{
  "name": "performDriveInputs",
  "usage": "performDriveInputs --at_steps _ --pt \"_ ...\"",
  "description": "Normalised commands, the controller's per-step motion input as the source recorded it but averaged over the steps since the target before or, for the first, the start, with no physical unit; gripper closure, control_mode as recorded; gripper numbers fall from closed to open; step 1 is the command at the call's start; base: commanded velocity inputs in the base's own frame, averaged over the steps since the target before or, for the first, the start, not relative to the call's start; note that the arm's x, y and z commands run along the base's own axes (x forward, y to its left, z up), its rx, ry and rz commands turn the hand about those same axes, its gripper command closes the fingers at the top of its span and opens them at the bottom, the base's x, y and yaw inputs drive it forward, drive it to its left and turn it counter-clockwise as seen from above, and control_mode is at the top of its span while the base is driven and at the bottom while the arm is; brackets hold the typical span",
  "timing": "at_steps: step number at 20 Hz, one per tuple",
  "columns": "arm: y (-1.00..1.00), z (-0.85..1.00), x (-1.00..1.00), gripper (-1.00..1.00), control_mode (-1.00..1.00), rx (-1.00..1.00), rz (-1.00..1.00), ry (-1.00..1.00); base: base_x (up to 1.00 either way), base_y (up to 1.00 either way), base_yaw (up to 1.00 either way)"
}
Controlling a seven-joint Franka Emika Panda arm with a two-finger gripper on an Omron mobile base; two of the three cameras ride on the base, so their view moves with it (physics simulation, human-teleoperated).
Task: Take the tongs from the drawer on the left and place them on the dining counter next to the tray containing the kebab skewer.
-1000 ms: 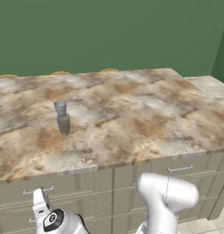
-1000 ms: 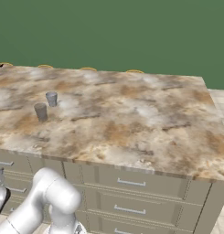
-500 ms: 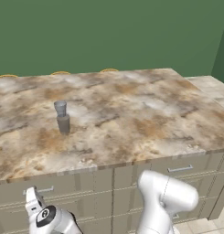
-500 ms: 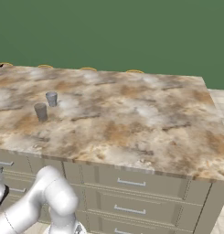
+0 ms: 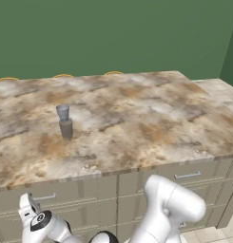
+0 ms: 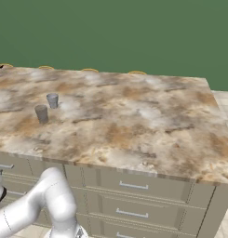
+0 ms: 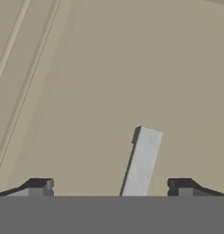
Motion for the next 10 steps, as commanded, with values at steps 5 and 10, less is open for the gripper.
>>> performDriveInputs --at_steps 5,10 --pt "0.05 -0.49 0.24 -1.00 -1.00 0.00 0.00 0.00 0.00 0.00 0.00" --pt "0.00 -0.03 0.02 1.00 -1.00 0.00 0.00 0.00 0.00 0.00 0.00"
